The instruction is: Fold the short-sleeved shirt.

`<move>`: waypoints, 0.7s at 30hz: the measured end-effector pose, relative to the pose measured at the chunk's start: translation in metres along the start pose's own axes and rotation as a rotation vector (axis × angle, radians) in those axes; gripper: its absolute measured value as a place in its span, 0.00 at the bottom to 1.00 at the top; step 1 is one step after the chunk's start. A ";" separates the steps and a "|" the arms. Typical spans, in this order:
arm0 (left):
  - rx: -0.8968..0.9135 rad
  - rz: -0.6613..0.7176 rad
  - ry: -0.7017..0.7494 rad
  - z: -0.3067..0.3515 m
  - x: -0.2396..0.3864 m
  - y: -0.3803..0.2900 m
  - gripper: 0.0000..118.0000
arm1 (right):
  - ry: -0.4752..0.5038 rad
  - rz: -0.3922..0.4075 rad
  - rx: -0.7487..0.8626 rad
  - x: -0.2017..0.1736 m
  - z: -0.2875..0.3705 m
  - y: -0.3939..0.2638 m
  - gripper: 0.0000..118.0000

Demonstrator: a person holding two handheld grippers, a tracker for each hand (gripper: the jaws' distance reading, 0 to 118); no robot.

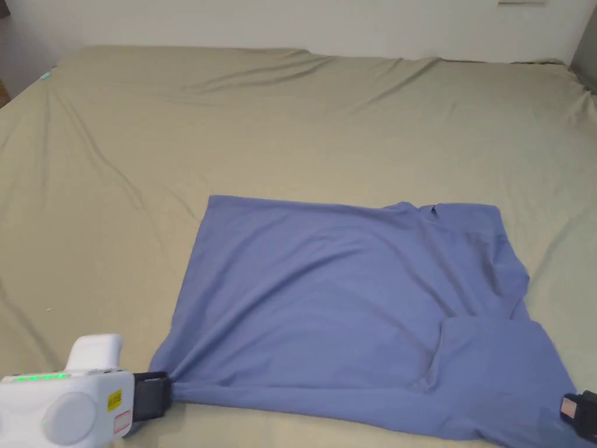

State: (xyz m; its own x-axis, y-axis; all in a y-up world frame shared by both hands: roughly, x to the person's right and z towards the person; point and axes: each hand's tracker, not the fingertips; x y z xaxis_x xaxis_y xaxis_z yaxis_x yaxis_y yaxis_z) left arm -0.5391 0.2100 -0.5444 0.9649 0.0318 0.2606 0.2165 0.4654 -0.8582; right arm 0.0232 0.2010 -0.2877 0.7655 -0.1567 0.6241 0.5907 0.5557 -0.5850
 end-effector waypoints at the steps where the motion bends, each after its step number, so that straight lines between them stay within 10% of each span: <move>1: -0.029 -0.006 -0.007 0.002 -0.001 -0.001 1.00 | -0.005 -0.006 0.022 -0.007 0.008 -0.002 0.93; 6: 0.026 -0.007 0.039 0.028 -0.007 -0.001 0.92 | 0.027 0.004 0.042 -0.023 0.032 -0.007 0.84; 8: 0.050 0.031 0.045 0.025 -0.016 -0.007 0.58 | 0.018 0.027 0.072 -0.034 0.038 -0.011 0.43; 9: 0.034 0.058 0.026 0.024 -0.021 -0.007 0.06 | 0.012 0.022 0.080 -0.037 0.042 -0.014 0.00; 10: 0.019 0.073 -0.003 0.021 -0.023 -0.007 0.00 | 0.011 0.021 0.080 -0.040 0.042 -0.015 0.00; 14: 0.000 0.063 -0.003 0.011 -0.018 -0.001 0.01 | 0.010 0.026 0.075 -0.046 0.034 -0.016 0.00; 16: -0.023 0.021 0.016 0.006 -0.014 -0.002 0.77 | 0.003 0.025 0.065 -0.047 0.028 -0.018 0.00; 17: -0.040 0.024 0.015 0.003 -0.012 -0.004 1.00 | -0.003 0.024 0.058 -0.041 0.027 -0.018 0.00; 21: -0.097 -0.013 0.009 -0.038 -0.004 -0.004 0.95 | -0.018 0.028 0.053 -0.035 0.027 -0.017 0.00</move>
State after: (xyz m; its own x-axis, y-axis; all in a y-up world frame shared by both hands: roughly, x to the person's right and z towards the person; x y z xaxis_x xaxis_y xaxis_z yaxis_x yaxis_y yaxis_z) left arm -0.5382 0.1743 -0.5594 0.9632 0.0186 0.2681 0.2415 0.3780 -0.8937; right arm -0.0207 0.2193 -0.2851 0.7768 -0.1259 0.6171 0.5543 0.6019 -0.5749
